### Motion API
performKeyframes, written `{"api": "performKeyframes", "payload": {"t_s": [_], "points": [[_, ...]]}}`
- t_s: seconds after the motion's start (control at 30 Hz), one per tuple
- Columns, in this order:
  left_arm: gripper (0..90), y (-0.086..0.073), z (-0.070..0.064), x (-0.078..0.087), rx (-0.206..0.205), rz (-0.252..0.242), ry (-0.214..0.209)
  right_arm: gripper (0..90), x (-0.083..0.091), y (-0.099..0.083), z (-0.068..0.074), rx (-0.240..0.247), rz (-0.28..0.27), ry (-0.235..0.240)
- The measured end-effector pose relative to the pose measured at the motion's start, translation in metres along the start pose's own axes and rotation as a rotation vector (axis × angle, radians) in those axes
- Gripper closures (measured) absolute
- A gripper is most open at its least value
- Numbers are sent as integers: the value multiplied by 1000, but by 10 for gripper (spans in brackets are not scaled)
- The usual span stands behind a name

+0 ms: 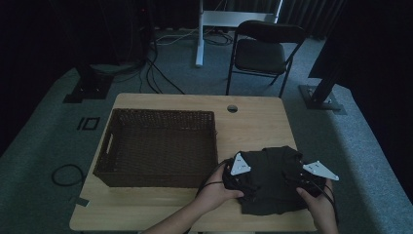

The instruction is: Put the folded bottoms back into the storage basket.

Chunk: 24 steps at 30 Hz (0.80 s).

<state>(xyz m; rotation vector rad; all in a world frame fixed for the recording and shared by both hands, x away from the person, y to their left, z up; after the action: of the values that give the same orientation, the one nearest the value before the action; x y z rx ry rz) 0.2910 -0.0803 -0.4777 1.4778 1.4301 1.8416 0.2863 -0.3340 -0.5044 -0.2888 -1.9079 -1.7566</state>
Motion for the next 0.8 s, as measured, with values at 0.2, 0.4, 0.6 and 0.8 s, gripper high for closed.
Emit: {"api": "performKeyframes", "payload": {"t_s": [0.2,0.4,0.6,0.8], "points": [[166,-12,-6,-21,23,47,6,113,-9,-11,-13,-22,28,-7],[166,-23,-5,-38,56,78,46,114,-20,-22,-19,-24,60,-22],[166,-31,0,-49,75,106,106,113,-27,-28,-24,-8,84,-46],[165,-39,7,-56,123,142,135,113,-35,-33,-29,-7,116,-50]]}}
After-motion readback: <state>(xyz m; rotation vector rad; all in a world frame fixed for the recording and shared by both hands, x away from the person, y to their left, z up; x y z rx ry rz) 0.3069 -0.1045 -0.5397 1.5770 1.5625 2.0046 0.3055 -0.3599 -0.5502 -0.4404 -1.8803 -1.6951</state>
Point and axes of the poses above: each handheld gripper's, and its own axes: x roughly backward along the jaws, y roughly out of its top, z roughly to its left, the point moved 2 cm from there along -x, roughly forward along the jaws, and after that the axes turned 3 degrees about -x, right-handed, at the moved point
